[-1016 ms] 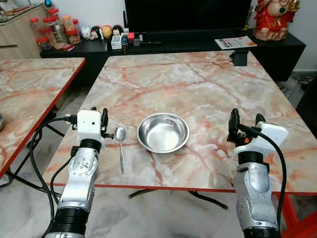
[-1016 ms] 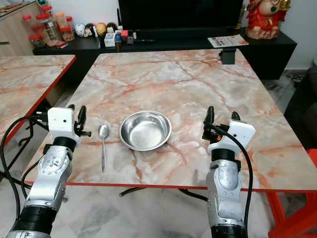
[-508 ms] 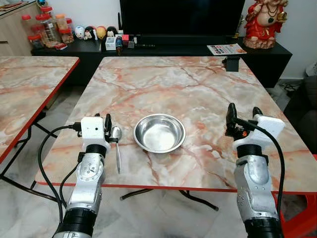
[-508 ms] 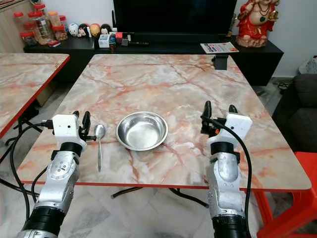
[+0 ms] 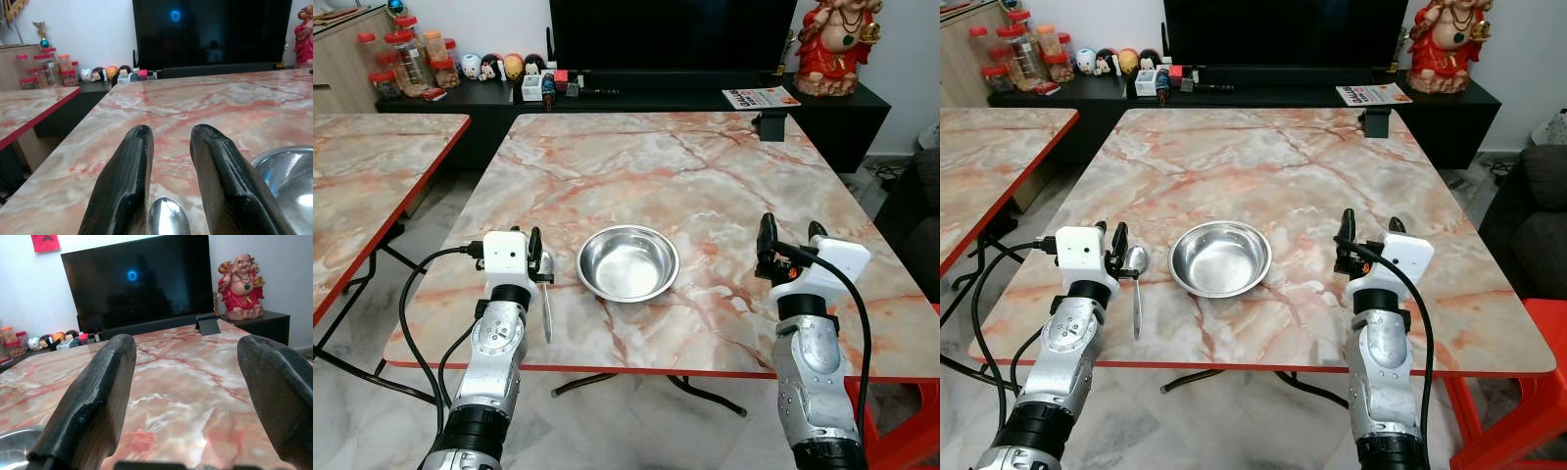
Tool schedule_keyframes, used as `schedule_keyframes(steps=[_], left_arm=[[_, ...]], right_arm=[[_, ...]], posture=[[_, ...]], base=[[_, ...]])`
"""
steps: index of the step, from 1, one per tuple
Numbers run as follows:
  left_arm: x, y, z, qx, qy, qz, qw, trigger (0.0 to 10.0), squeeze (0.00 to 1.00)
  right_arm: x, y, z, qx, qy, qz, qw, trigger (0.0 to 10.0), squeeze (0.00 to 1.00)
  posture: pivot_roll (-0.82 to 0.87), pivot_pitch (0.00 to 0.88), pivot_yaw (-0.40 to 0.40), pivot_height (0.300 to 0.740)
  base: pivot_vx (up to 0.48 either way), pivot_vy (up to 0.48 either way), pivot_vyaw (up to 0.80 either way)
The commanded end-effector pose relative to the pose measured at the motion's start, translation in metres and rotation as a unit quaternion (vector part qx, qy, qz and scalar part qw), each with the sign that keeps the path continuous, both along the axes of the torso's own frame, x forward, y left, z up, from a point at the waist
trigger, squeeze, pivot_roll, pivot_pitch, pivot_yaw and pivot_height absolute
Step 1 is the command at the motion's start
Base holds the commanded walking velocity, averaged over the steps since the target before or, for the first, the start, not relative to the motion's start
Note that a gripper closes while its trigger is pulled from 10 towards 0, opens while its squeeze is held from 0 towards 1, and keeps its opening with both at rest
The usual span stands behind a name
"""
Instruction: Setting the table
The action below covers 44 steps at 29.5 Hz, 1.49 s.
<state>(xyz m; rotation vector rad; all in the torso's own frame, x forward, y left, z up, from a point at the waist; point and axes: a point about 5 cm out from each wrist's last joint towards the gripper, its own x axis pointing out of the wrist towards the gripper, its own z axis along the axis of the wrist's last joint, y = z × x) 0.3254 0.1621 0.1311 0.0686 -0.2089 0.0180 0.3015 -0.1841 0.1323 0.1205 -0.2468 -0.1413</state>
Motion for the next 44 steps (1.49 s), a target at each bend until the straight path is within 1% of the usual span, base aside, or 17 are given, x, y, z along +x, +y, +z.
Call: schedule_keyframes(steps=[1,20,28,30,32,34,35,40,44], left_arm=[[0.003,0.002,0.003,0.002,0.0,-0.001,1.0,10.0,0.0],[0.003,0.004,0.006,0.008,0.0,-0.007,1.0,10.0,0.0],[0.004,0.0,0.006,0.009,0.003,-0.015,1.0,10.0,0.0],[0.003,-0.002,0.006,0.015,0.003,-0.023,1.0,10.0,0.0],[0.002,-0.01,0.0,0.025,0.024,-0.042,0.999,10.0,0.0],[0.002,-0.011,-0.001,0.026,0.026,-0.044,0.998,10.0,0.0],[0.001,-0.015,-0.003,0.016,0.03,-0.053,0.998,10.0,0.0],[-0.003,-0.028,-0.004,0.0,0.031,-0.076,0.997,10.0,0.0],[-0.003,-0.03,-0.004,-0.008,0.03,-0.082,0.996,10.0,0.0]], right_arm=[[-0.001,0.002,0.004,0.0,-0.008,-0.001,1.0,10.0,0.0],[-0.005,0.004,0.001,0.006,-0.003,-0.008,1.0,10.0,0.0],[-0.006,0.002,0.001,0.007,-0.001,-0.012,1.0,10.0,0.0],[-0.007,0.003,0.001,0.007,-0.001,-0.012,1.0,10.0,0.0],[-0.007,0.003,0.0,0.007,0.0,-0.011,1.0,10.0,0.0],[-0.007,0.003,0.001,0.008,0.0,-0.011,1.0,10.0,0.0],[-0.007,0.003,0.0,0.007,0.001,-0.01,1.0,10.0,0.0],[-0.008,0.003,-0.002,0.009,0.005,-0.009,1.0,10.0,0.0],[-0.008,0.003,-0.003,0.009,0.007,-0.008,1.0,10.0,0.0]], posture=[[-0.07,0.0,0.039,0.74],[-0.07,0.0,0.058,0.74],[-0.07,0.0,0.058,0.74],[-0.07,0.0,0.058,0.74],[-0.07,0.0,0.057,0.74],[-0.07,0.0,0.057,0.74],[-0.07,0.0,0.056,0.74],[-0.07,0.0,0.056,0.74],[-0.07,0.0,0.057,0.74]], base=[[0.0,0.27,0.0],[0.0,0.282,0.0],[0.0,0.251,0.0],[0.0,0.0,0.0],[0.0,0.0,0.0],[0.0,0.0,0.0],[0.0,0.0,0.0],[0.0,0.0,0.0],[0.0,0.0,0.0]])
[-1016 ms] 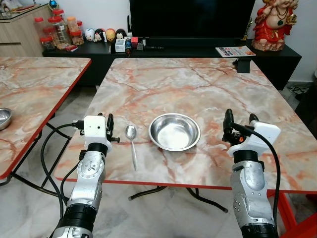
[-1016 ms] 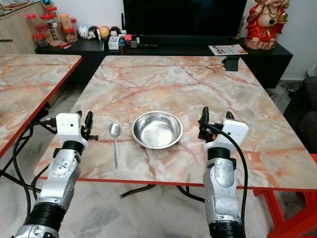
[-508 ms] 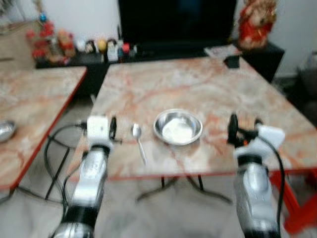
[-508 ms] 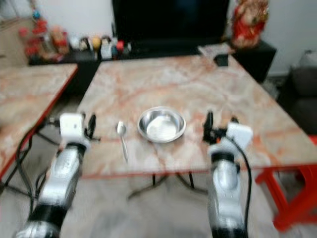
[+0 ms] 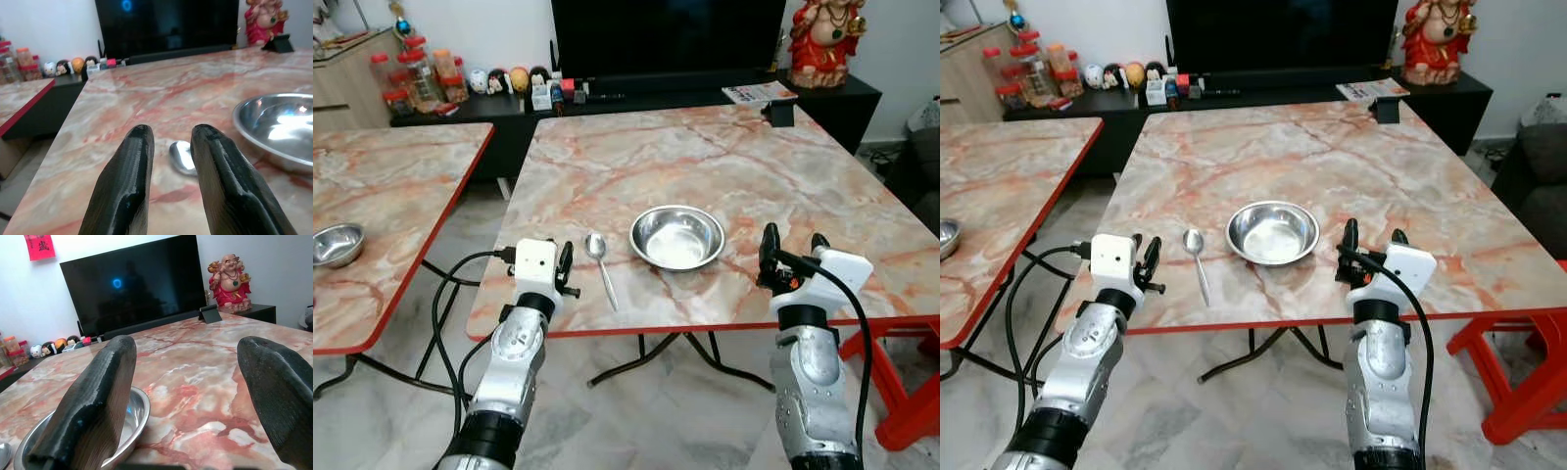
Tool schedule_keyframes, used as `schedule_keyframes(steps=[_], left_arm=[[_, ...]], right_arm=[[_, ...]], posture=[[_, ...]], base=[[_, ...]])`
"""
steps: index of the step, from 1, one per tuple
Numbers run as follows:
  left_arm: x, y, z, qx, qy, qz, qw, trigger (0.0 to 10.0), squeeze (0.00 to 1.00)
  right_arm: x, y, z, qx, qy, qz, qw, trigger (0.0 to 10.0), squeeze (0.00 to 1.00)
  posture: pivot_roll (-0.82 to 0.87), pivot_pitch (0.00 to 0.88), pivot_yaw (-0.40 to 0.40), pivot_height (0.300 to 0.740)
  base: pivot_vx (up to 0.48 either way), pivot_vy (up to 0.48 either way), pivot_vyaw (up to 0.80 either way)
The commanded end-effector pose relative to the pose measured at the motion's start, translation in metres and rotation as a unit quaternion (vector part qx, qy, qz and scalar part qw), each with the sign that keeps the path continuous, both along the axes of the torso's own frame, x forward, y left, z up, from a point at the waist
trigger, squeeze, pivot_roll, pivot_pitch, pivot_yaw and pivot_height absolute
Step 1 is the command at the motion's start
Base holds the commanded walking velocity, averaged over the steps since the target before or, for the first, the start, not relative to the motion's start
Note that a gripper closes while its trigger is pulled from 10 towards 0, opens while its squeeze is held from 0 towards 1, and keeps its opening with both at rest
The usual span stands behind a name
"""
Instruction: Setting the table
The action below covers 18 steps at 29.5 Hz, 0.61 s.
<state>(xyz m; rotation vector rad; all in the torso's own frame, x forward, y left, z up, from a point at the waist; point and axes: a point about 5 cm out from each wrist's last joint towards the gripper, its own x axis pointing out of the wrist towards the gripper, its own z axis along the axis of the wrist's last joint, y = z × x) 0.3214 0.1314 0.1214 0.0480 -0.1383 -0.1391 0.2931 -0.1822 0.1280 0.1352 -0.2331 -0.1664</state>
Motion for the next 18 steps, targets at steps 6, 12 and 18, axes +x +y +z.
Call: schedule_keyframes(steps=[6,12,18], left_arm=[[0.0034,0.0059,0.004,0.005,0.007,0.007,1.0,10.0,0.0],[0.0035,0.0081,0.006,0.006,0.004,0.01,1.0,10.0,0.0],[0.0038,0.0073,0.0071,0.005,0.005,0.009,1.0,10.0,0.0]], right_arm=[[0.0012,0.0045,-0.0002,0.0,0.007,0.013,1.0,10.0,0.0],[0.0013,0.0063,-0.0002,-0.001,0.006,0.015,1.0,10.0,0.0],[0.0022,0.0076,0.0011,-0.006,0.005,0.019,1.0,10.0,0.0]], posture=[[-0.07,0.0,0.058,0.74],[-0.06,0.0,0.059,0.74],[-0.06,0.0,0.058,0.74]], base=[[0.0,0.042,0.0],[0.0,0.344,0.0],[0.0,0.371,0.0]])
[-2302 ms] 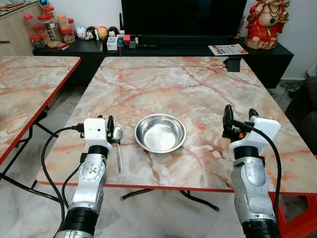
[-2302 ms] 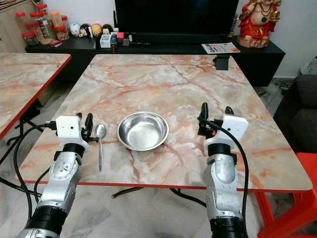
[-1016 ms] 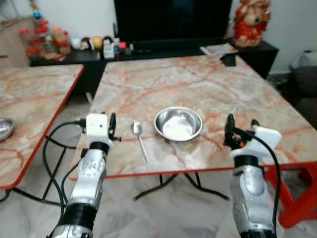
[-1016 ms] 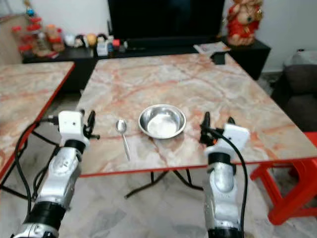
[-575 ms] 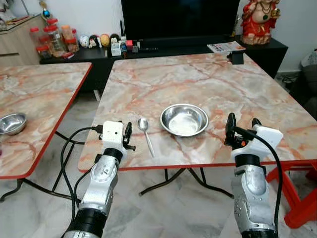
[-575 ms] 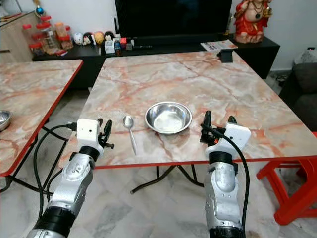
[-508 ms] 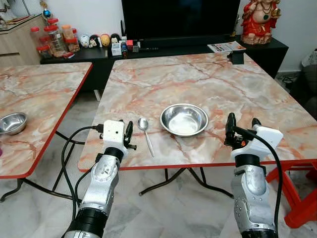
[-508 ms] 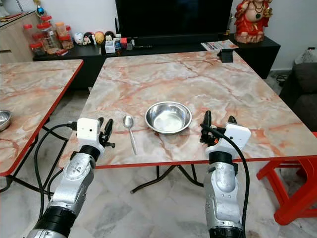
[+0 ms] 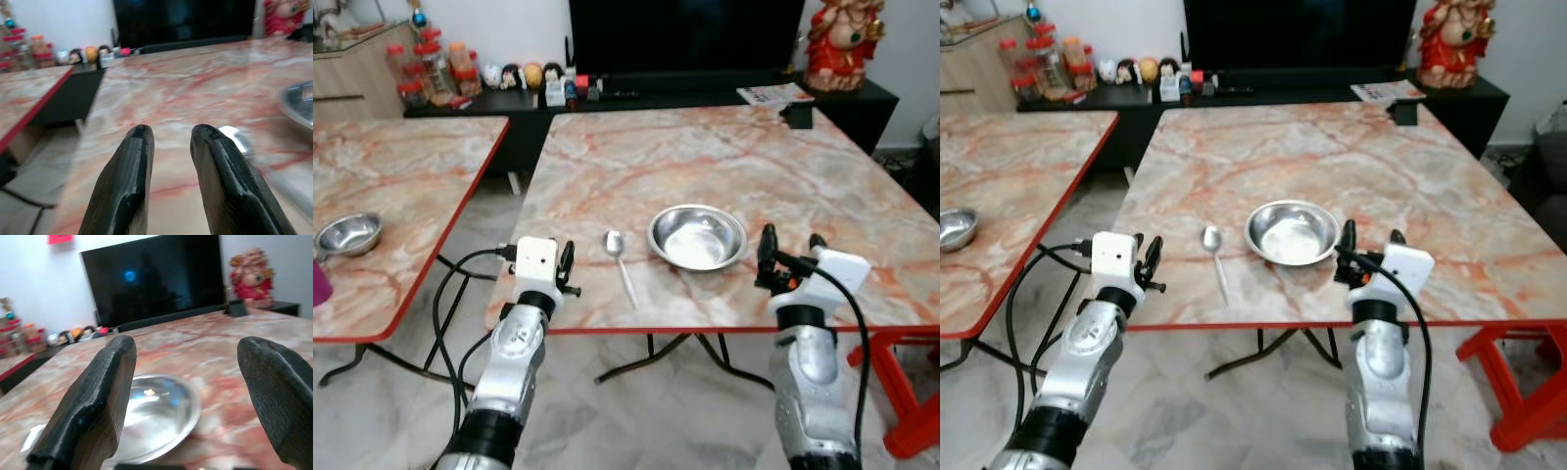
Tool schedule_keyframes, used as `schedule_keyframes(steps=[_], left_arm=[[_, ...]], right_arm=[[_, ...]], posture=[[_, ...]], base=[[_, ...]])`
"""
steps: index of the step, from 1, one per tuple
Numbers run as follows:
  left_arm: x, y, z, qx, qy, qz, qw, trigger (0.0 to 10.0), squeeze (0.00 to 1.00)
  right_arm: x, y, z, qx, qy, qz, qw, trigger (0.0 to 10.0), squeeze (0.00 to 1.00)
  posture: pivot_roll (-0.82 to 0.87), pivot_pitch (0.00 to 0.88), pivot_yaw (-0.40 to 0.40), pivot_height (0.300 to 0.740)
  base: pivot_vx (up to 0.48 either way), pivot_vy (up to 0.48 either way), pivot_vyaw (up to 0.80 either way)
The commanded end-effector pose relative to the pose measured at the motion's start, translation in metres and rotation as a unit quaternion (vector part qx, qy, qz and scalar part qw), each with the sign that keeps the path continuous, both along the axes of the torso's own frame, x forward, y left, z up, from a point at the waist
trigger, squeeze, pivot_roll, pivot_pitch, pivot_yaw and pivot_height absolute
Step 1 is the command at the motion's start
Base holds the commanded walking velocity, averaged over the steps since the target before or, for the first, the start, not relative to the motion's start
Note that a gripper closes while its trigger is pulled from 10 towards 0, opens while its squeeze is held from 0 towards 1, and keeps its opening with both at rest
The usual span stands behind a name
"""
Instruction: Setting the table
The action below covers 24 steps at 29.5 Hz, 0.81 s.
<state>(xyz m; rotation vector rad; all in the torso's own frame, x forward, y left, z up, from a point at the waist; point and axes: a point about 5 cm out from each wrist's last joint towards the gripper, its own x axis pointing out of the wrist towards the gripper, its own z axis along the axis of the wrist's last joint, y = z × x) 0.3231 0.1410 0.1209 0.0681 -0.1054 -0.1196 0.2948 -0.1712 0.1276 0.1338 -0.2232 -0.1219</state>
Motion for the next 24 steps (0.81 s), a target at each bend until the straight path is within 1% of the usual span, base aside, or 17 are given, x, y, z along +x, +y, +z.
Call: schedule_keyframes(steps=[1,16,18,24], left_arm=[[0.002,-0.003,0.008,-0.005,-0.011,-0.002,1.0,10.0,0.0],[0.003,-0.005,0.012,0.0,-0.018,-0.008,1.0,10.0,0.0],[0.003,-0.006,0.012,0.002,-0.019,-0.009,1.0,10.0,0.0],[0.001,-0.013,0.015,-0.008,-0.026,-0.028,0.999,10.0,0.0]], right_arm=[[0.001,-0.004,0.001,-0.001,0.001,-0.003,1.0,10.0,0.0],[0.0,-0.003,0.001,0.006,0.001,-0.003,1.0,10.0,0.0],[0.0,-0.003,0.0,0.006,0.001,-0.003,1.0,10.0,0.0],[0.0,-0.002,-0.003,0.008,0.007,-0.001,1.0,10.0,0.0]], posture=[[-0.06,0.0,0.058,0.74],[-0.07,0.0,0.063,0.74],[-0.06,0.0,0.063,0.74],[-0.06,0.0,0.067,0.74]], base=[[0.0,0.386,0.0],[0.0,0.381,0.0],[0.0,0.251,0.0],[0.0,0.0,0.0]])
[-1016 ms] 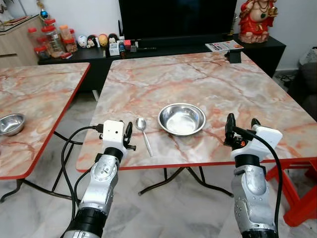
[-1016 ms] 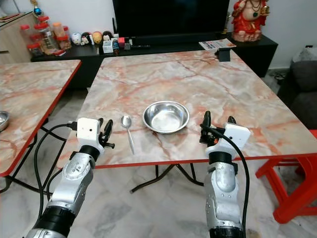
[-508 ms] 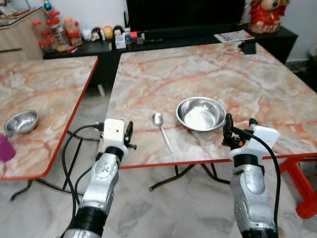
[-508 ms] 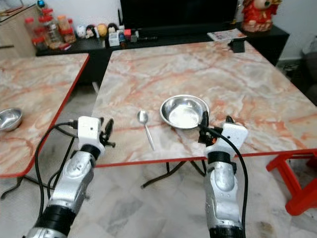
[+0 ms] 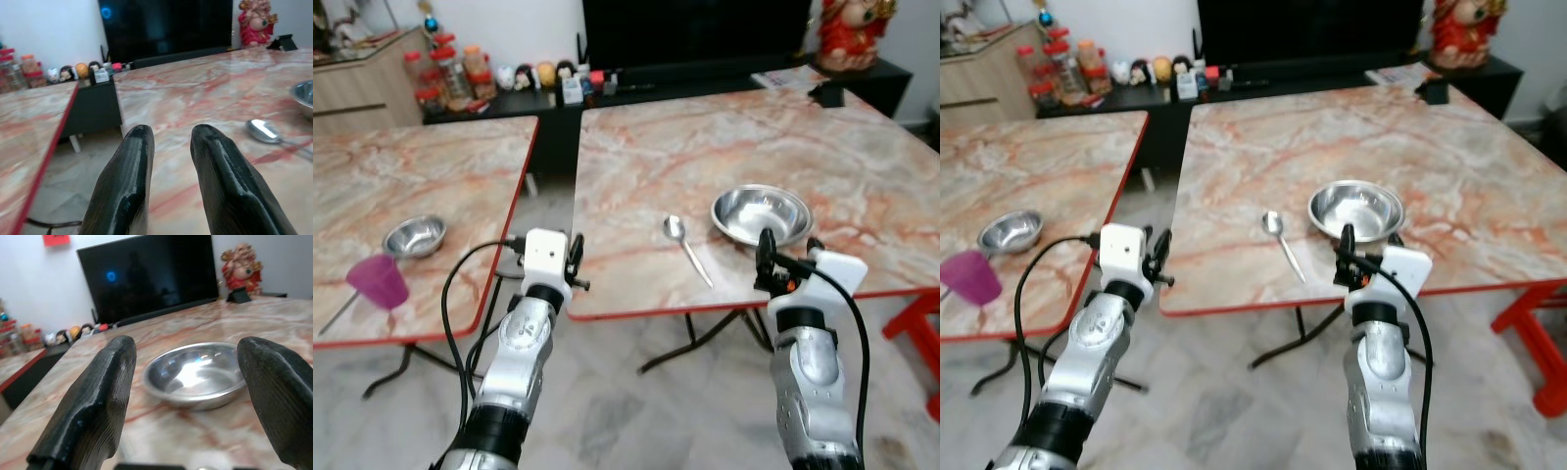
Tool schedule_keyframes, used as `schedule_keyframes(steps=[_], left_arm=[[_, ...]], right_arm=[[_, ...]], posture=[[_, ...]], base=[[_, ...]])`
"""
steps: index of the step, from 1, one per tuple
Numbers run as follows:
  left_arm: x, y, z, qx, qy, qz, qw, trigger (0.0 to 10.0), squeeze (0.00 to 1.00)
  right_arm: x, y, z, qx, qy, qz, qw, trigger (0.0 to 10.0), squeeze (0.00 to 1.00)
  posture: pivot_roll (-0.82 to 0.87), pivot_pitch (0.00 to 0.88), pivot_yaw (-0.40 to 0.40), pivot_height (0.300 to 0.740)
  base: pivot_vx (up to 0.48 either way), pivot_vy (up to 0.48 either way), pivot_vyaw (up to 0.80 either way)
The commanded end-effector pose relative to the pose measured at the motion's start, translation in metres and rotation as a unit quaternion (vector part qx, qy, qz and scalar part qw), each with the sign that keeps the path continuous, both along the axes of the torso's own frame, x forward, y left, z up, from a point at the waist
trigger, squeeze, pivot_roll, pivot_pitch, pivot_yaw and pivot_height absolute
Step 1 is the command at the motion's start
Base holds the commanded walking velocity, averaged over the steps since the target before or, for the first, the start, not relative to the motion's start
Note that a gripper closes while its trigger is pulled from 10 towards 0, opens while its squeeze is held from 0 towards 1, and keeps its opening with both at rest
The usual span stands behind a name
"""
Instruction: Setting the table
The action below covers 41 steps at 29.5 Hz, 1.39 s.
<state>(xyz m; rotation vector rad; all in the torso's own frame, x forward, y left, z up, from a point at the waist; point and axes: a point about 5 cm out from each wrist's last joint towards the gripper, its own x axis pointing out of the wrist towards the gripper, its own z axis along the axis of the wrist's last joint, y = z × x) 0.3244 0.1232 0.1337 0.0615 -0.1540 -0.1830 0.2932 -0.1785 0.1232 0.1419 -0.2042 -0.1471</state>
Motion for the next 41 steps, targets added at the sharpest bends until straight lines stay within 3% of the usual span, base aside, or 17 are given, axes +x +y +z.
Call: schedule_keyframes(steps=[1,9,31,41], left_arm=[[-0.0015,0.003,0.0027,-0.009,-0.005,0.002,1.0,10.0,0.0],[-0.0014,0.0004,0.0044,-0.016,-0.004,0.001,1.0,10.0,0.0],[0.0006,-0.0026,0.0051,-0.012,-0.003,0.002,1.0,10.0,0.0],[0.0008,-0.0031,0.0053,-0.012,-0.005,0.001,1.0,10.0,0.0]], right_arm=[[0.0015,0.0062,0.0011,0.003,-0.001,0.011,1.0,10.0,0.0],[0.0023,0.0097,0.0001,0.0,0.004,0.022,1.0,10.0,0.0],[0.0045,0.0092,-0.0003,-0.02,0.012,0.032,0.999,10.0,0.0],[0.0044,0.0077,0.0011,-0.004,0.007,0.027,1.0,10.0,0.0]], posture=[[-0.06,0.0,0.067,0.74],[-0.06,0.0,0.067,0.74],[-0.06,0.0,0.061,0.74],[-0.06,0.0,0.057,0.74]], base=[[0.0,0.0,0.0],[0.0,0.0,0.0],[0.294,0.0,0.16],[0.3,0.0,0.21]])
